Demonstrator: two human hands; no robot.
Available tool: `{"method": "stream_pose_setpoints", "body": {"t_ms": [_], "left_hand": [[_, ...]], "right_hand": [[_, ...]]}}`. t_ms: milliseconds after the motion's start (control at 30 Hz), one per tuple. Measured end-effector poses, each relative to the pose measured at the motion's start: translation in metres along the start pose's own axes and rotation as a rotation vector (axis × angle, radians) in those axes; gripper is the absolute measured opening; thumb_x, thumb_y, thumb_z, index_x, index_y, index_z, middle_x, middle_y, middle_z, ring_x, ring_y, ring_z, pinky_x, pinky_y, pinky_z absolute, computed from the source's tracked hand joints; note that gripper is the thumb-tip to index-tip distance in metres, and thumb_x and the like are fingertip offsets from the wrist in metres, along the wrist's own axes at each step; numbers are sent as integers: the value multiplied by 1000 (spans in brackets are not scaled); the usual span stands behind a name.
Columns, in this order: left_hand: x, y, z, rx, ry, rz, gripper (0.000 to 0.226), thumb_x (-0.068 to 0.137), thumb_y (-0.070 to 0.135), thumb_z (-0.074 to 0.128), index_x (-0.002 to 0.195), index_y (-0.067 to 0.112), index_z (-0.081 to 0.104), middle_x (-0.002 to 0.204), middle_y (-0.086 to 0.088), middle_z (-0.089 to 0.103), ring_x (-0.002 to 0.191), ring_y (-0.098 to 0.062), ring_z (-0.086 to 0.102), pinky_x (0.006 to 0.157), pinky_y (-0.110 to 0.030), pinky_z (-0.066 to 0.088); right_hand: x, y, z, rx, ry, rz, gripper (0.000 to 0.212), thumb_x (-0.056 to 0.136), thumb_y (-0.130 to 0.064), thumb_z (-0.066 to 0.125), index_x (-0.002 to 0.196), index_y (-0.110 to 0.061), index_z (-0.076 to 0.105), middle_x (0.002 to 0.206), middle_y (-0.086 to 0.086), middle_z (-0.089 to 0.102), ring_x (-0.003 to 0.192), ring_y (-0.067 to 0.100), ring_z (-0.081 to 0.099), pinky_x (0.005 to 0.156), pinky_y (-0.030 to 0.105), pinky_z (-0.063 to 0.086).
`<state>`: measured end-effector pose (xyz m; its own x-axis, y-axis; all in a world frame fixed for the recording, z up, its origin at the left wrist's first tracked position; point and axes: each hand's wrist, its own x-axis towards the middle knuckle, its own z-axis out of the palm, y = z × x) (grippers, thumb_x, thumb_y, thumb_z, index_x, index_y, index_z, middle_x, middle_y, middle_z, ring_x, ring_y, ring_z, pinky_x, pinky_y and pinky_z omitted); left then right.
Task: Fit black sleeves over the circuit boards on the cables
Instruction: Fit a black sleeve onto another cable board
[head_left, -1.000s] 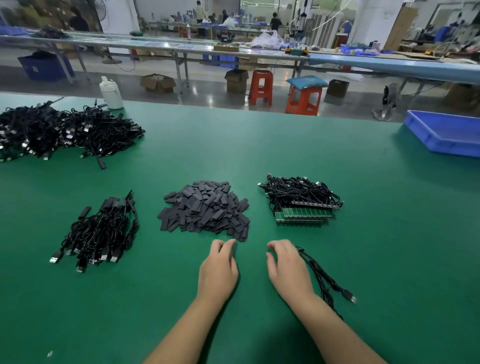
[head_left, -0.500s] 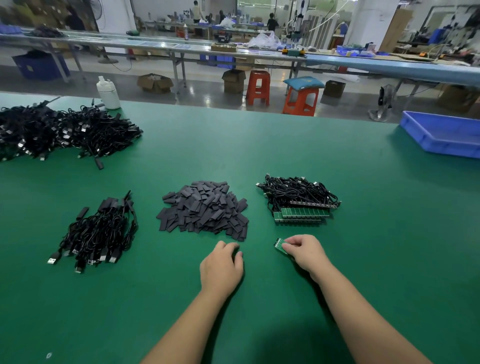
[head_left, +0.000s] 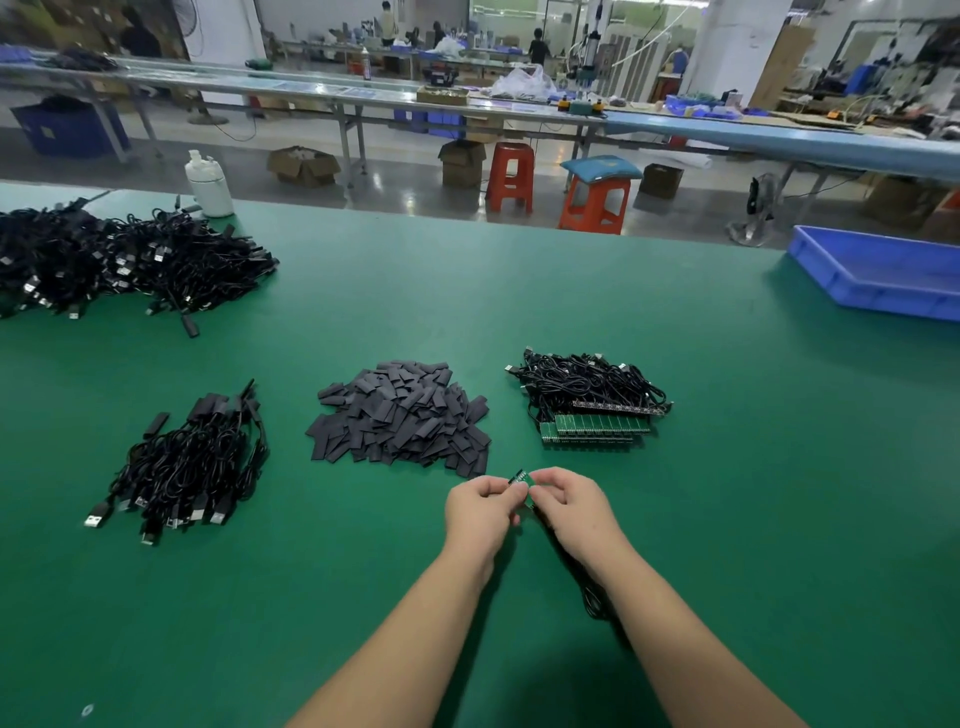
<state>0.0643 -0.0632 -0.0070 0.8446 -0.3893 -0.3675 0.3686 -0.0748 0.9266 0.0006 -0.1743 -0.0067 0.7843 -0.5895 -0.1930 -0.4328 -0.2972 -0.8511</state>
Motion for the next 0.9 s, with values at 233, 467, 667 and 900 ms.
{"method": "stream_pose_setpoints", "body": {"t_ms": [233,467,667,900], "left_hand": [[4,-1,0,38,16,-17,10,85,11,74,78,6,70,61,-5,59,50,-12,46,48,-21,36],[11,-5,-1,190,139,10,14,80,23,80,73,13,73,68,2,71,51,-7,50,53,-21,39],[11,-8,2,261,190,39,13,80,24,79,72,16,73,70,3,73,59,-11,58,61,-25,47],[16,-17,-19,220,151,3,17,88,20,71,73,14,68,63,1,67,59,-16,57,68,-29,50]], "right_hand": [[-8,-2,2,-33,-15,-33,22,95,-16,62,110,-24,76,89,-10,77,84,5,72,82,29,58],[-12,-4,13,-48,98,-18,21,93,-15,65,109,-22,77,93,-8,77,83,4,71,78,23,56],[-14,-2,21,-142,185,-40,18,92,-17,66,104,-21,78,94,-3,78,88,15,71,81,30,56],[-2,8,-4,-212,180,-49,19,96,-16,59,106,-18,75,84,-3,74,77,14,69,74,29,55]]}}
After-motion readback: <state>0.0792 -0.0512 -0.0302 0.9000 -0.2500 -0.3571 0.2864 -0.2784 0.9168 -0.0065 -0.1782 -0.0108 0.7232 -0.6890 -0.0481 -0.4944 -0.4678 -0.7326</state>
